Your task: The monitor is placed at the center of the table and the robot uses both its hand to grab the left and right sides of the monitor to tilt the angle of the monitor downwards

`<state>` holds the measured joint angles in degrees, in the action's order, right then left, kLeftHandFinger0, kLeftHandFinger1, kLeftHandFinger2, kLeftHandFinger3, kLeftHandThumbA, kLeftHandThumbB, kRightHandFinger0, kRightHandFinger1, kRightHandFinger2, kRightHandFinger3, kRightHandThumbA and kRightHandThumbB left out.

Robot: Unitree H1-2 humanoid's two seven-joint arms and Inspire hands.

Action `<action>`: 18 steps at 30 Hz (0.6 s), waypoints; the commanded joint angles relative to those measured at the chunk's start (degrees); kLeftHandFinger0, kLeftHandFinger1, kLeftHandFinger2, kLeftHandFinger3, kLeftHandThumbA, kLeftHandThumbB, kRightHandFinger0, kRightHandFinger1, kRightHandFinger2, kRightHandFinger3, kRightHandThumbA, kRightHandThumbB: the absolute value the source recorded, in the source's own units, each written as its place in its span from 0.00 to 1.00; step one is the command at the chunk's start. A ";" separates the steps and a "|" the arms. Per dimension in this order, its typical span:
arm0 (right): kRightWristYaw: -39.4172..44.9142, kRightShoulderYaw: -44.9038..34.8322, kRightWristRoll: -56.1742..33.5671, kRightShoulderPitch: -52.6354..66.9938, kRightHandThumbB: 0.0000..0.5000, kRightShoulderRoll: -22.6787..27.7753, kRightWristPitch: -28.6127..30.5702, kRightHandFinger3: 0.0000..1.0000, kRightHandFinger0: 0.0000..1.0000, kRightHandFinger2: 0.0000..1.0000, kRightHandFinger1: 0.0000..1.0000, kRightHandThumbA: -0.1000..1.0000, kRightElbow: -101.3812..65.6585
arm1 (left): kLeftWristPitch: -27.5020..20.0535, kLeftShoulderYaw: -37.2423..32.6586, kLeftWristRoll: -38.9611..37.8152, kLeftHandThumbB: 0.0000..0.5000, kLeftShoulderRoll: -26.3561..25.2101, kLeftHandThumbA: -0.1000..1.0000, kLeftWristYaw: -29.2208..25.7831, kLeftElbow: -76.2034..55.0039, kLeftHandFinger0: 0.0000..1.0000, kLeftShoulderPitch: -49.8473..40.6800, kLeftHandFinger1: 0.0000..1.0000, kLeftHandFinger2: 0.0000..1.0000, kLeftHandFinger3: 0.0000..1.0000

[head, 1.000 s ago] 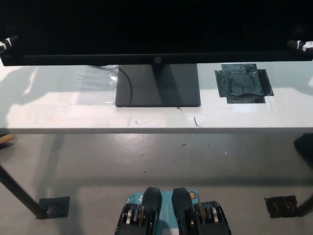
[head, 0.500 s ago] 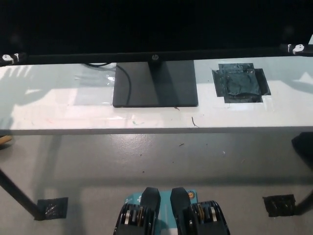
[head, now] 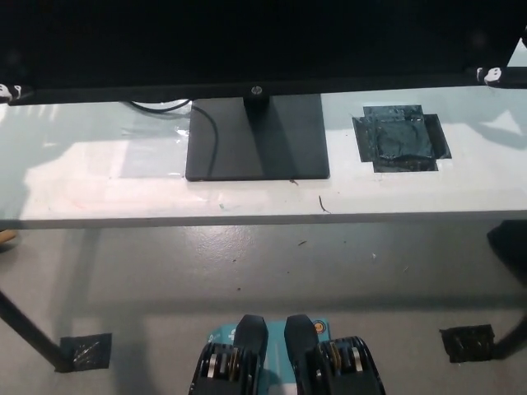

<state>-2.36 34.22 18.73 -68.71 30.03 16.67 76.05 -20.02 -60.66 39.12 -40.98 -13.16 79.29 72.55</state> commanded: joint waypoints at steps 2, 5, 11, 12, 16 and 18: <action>-24.80 9.00 15.62 -9.64 1.00 -5.92 0.97 1.00 1.00 1.00 1.00 0.61 1.75 | 13.80 -4.61 11.59 1.00 3.75 0.86 -15.55 1.63 1.00 8.73 1.00 1.00 1.00; -29.40 10.52 16.28 -10.52 1.00 -6.84 -1.47 1.00 1.00 1.00 1.00 0.59 2.87 | 16.65 -5.14 12.13 1.00 4.37 0.85 -19.92 2.01 1.00 9.55 1.00 1.00 1.00; -36.69 12.62 17.03 -11.14 1.00 -7.96 -4.71 1.00 1.00 1.00 1.00 0.57 4.27 | 19.19 -4.63 11.27 1.00 6.08 0.79 -19.34 2.46 1.00 11.64 1.00 1.00 1.00; -36.85 12.81 16.90 -11.16 1.00 -7.98 -4.69 1.00 1.00 1.00 1.00 0.57 4.38 | 19.21 -4.63 11.29 1.00 6.09 0.78 -19.39 2.49 1.00 11.64 1.00 1.00 1.00; -40.51 14.44 17.83 -11.26 1.00 -9.36 -8.66 1.00 1.00 1.00 1.00 0.61 5.27 | 21.73 -4.46 11.24 0.96 7.69 0.83 -18.30 2.95 1.00 12.77 1.00 1.00 1.00; -41.28 15.12 17.93 -11.27 1.00 -9.54 -9.54 1.00 1.00 1.00 1.00 0.61 5.49 | 21.90 -4.40 11.29 0.95 7.98 0.83 -17.86 3.00 1.00 12.96 1.00 1.00 1.00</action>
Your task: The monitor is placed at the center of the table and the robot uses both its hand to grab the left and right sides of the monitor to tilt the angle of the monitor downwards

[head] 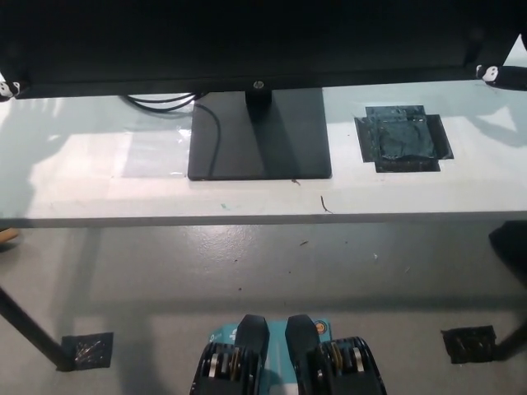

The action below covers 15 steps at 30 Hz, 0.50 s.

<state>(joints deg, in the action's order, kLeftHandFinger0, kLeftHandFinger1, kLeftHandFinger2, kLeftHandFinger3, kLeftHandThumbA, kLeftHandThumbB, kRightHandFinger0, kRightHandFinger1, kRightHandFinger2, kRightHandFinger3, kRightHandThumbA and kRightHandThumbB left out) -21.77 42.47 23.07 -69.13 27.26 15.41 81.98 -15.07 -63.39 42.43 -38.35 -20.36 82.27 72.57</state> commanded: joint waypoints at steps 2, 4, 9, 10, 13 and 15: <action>-22.74 7.45 13.43 -10.84 1.00 -6.99 -8.85 1.00 1.00 1.00 1.00 0.61 -0.20 | 17.60 -1.62 8.07 0.97 5.83 0.81 -10.27 0.14 1.00 13.14 1.00 1.00 1.00; -23.35 7.81 13.22 -10.89 1.00 -7.59 -9.99 1.00 1.00 1.00 1.00 0.62 0.21 | 19.02 -1.53 8.09 0.96 6.83 0.81 -9.15 0.37 1.00 13.62 1.00 1.00 1.00; -21.60 7.04 10.89 -10.24 1.00 -7.62 -6.94 1.00 1.00 1.00 1.00 0.59 0.19 | 17.45 0.27 6.58 0.98 6.49 0.80 -9.78 0.35 1.00 12.35 1.00 1.00 1.00; -19.74 5.82 9.38 -9.80 1.00 -7.47 -5.20 1.00 1.00 1.00 1.00 0.59 -0.05 | 16.79 1.42 5.50 1.00 5.91 0.78 -10.41 0.41 1.00 11.27 1.00 1.00 1.00; -19.76 5.75 9.21 -9.74 1.00 -7.47 -4.93 1.00 1.00 1.00 1.00 0.59 -0.02 | 16.64 2.15 5.60 1.00 5.79 0.79 -10.31 0.42 1.00 11.07 1.00 1.00 1.00; -18.38 3.94 7.33 -7.47 1.00 -6.19 -1.23 1.00 1.00 1.00 1.00 0.66 -0.91 | 15.10 5.86 1.90 0.98 5.00 0.86 -6.25 0.52 1.00 8.81 1.00 1.00 1.00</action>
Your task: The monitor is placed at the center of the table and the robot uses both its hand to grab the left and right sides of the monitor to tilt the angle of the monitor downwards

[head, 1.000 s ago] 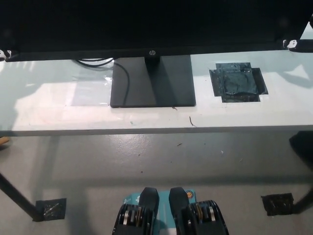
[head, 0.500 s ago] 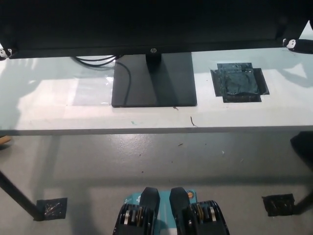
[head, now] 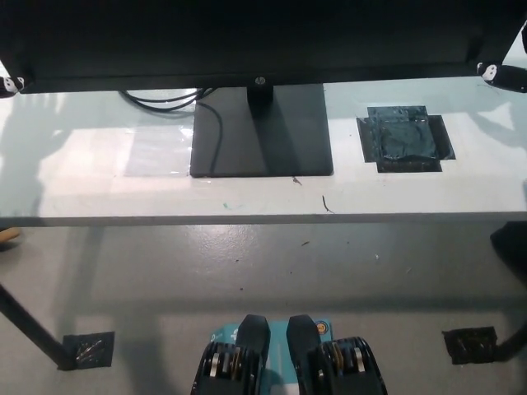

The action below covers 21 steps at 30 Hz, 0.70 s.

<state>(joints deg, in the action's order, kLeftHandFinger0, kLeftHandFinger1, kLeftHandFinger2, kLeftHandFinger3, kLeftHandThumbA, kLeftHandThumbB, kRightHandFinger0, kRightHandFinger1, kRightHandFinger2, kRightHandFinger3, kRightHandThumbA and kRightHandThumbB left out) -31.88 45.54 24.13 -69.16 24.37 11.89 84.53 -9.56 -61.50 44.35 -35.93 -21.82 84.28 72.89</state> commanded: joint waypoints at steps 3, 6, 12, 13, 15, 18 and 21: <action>-4.00 -2.94 2.42 -4.47 1.00 -1.75 8.04 1.00 1.00 1.00 1.00 0.69 -5.21 | 4.31 15.62 -10.08 0.92 1.07 0.93 6.49 -2.08 1.00 6.22 1.00 1.00 1.00; 1.50 -8.36 -1.95 -0.24 1.00 0.82 14.21 1.00 1.00 1.00 1.00 0.72 -9.15 | -3.46 29.31 -19.49 0.95 -0.71 0.86 10.77 -3.32 1.00 1.25 1.00 1.00 1.00; 17.18 -16.84 -12.98 9.53 1.00 7.38 15.04 1.00 1.00 1.00 1.00 0.90 -25.27 | -10.75 45.12 -30.20 0.93 -4.40 0.79 22.21 -9.19 1.00 -8.31 1.00 1.00 1.00; 17.59 -17.43 -12.78 9.73 1.00 7.39 15.04 1.00 1.00 1.00 1.00 0.90 -25.64 | -10.57 45.96 -29.80 0.93 -4.39 0.79 22.56 -9.68 1.00 -8.53 1.00 1.00 1.00; 19.84 -18.39 -12.51 14.25 1.00 11.75 14.79 1.00 1.00 1.00 1.00 0.87 -33.10 | -11.24 47.33 -29.61 0.93 -6.45 0.81 22.46 -14.35 1.00 -13.74 1.00 1.00 1.00; 19.14 -16.74 -4.72 16.46 1.00 16.86 10.82 1.00 1.00 1.00 1.00 0.82 -36.32 | -12.09 49.46 -28.83 0.95 -9.79 0.75 22.55 -17.25 1.00 -18.89 1.00 1.00 1.00; 20.18 -16.68 -1.12 17.08 1.00 20.34 8.31 1.00 1.00 1.00 1.00 0.79 -36.80 | -10.54 51.81 -27.87 0.91 -13.18 0.74 24.37 -22.94 1.00 -23.08 1.00 1.00 1.00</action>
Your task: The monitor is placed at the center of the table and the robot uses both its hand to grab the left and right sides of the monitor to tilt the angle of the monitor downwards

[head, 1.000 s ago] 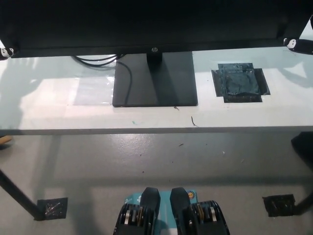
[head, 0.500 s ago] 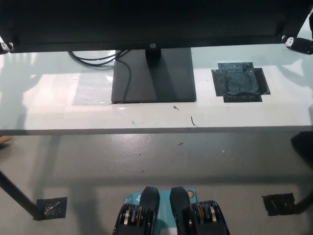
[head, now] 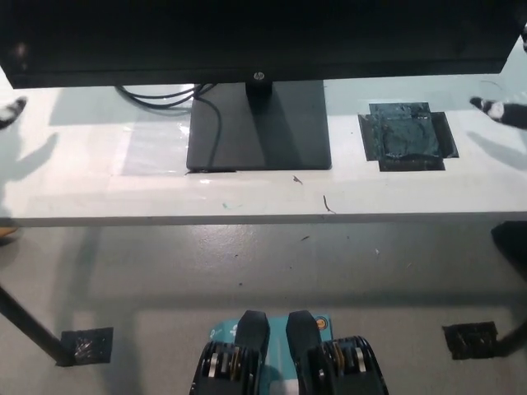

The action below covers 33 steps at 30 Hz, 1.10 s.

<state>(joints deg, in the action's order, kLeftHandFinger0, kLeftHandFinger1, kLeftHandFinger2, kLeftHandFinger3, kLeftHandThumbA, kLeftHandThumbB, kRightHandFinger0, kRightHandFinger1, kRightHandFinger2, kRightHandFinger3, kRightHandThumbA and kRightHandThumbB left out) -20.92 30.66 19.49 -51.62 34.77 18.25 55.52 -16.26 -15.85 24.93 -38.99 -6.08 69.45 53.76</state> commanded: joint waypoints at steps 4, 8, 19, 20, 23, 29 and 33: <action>9.74 -2.52 6.32 0.37 1.00 13.97 -0.76 1.00 1.00 1.00 1.00 0.78 -6.50 | -1.15 9.80 -9.45 0.83 -13.96 0.67 11.41 -11.57 1.00 -6.69 1.00 1.00 1.00; 9.30 -2.46 9.08 1.23 1.00 15.72 -4.05 1.00 1.00 1.00 1.00 0.81 -2.98 | -1.84 11.55 -9.26 0.88 -15.87 0.70 11.78 -9.97 1.00 -8.19 1.00 1.00 1.00; 12.24 -17.35 -6.64 19.22 1.00 16.92 0.74 1.00 1.00 1.00 1.00 1.00 -17.74 | 1.13 25.38 -22.04 0.70 -16.09 0.75 15.62 -39.49 1.00 -31.38 1.00 1.00 1.00; 12.59 -17.96 -6.41 19.42 1.00 16.78 0.61 1.00 1.00 1.00 1.00 1.00 -18.04 | 1.49 25.72 -21.95 0.70 -15.97 0.75 15.78 -39.95 1.00 -31.60 1.00 1.00 1.00; 7.92 -24.62 -17.87 37.79 1.00 11.13 7.61 1.00 1.00 1.00 1.00 1.00 -44.74 | 3.60 32.18 -26.76 0.75 -7.33 1.00 11.24 -72.86 1.00 -49.01 1.00 1.00 1.00; -1.74 -18.47 -9.08 50.46 1.00 -0.25 8.68 1.00 1.00 1.00 1.00 1.00 -65.69 | -0.43 24.66 -28.73 0.67 5.51 1.00 8.65 -92.47 1.00 -59.66 1.00 1.00 1.00; -2.96 -17.36 -6.72 51.78 0.96 -2.62 8.68 1.00 1.00 1.00 1.00 1.00 -67.54 | -0.77 23.83 -28.08 0.62 8.97 1.00 9.61 -94.31 1.00 -61.01 1.00 1.00 1.00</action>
<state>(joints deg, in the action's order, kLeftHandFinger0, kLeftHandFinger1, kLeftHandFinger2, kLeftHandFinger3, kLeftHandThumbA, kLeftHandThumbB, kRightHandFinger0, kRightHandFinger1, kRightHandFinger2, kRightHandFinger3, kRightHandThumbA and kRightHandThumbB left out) -12.36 17.50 22.20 -13.29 38.72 15.14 23.66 -15.90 6.31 9.44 -37.10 7.10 14.71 5.69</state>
